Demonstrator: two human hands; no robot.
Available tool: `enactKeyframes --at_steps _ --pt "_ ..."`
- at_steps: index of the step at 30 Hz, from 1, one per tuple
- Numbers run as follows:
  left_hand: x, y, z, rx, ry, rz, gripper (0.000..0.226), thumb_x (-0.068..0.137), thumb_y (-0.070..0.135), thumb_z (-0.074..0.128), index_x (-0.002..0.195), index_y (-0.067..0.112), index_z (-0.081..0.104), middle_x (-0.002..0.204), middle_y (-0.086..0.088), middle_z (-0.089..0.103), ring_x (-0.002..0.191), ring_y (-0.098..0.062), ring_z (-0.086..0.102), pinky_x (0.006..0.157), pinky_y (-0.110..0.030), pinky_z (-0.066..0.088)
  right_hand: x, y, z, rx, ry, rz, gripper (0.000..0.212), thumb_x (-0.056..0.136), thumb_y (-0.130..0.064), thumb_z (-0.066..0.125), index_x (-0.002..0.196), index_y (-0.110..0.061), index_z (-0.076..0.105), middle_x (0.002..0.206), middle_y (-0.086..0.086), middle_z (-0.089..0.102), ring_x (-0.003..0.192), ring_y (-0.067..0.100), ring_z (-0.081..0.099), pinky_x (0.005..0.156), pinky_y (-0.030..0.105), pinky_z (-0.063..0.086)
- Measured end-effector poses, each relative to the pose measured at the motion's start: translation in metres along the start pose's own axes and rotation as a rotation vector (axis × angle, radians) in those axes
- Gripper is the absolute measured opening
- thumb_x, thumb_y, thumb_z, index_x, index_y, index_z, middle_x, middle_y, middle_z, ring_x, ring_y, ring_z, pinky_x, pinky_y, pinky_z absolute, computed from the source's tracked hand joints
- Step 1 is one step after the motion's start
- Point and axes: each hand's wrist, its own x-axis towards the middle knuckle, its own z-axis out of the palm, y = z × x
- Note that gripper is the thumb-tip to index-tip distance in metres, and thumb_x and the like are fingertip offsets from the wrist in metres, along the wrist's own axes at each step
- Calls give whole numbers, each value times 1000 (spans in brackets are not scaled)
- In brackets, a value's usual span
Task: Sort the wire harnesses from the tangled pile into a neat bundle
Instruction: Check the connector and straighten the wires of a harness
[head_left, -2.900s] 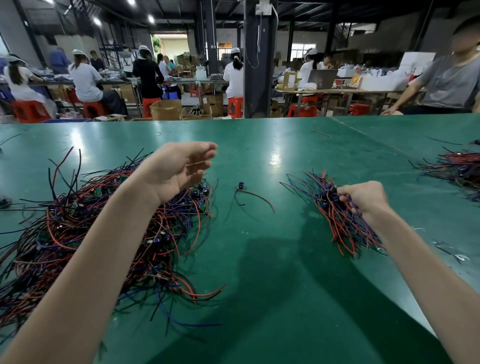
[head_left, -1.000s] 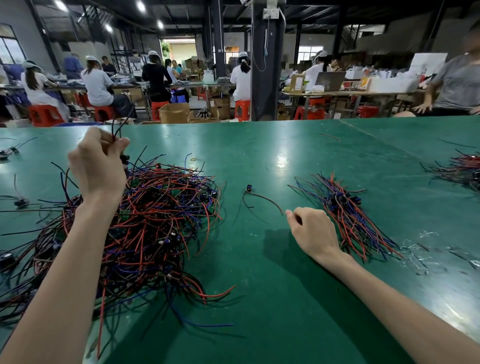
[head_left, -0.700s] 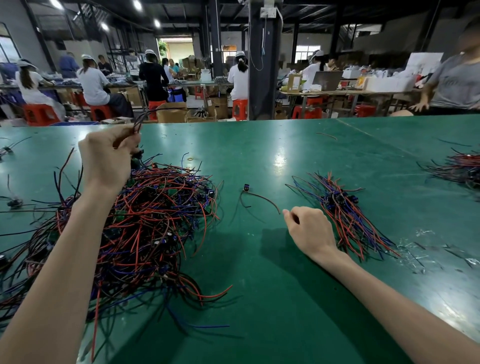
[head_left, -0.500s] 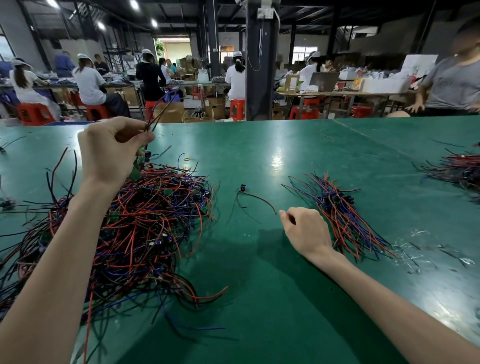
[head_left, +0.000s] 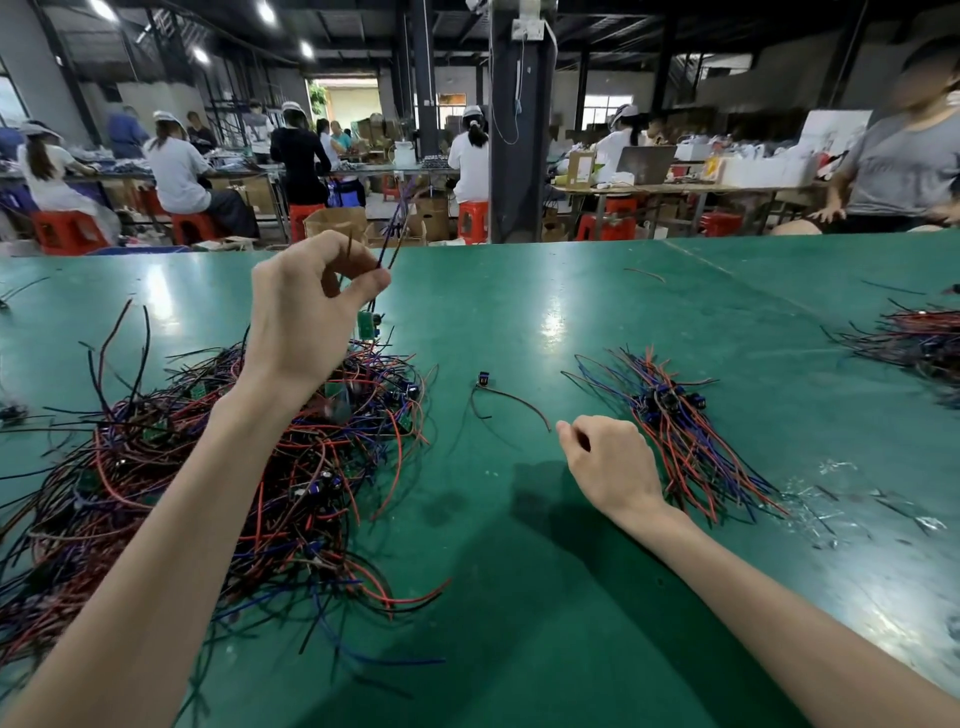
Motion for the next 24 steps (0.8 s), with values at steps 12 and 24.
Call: enactKeyframes --at_steps 12,24 --pt "-21 42 35 -439 -450 -301 6 90 8 59 93 4 57 90 -12 70 78 -20 63 58 -29 58 -15 -38 -12 646 -151 -38 4 89 -20 63 88 -17 66 68 -5 57 56 7 47 57 28 45" --pt "-46 44 63 -777 -615 -567 7 89 0 58 91 3 64 87 -12 67 69 -9 62 65 -16 54 -21 -64 -30 1340 -319 252 8 92 -3 51 89 -5 58 72 2 64 48 9 52 46 19 42"
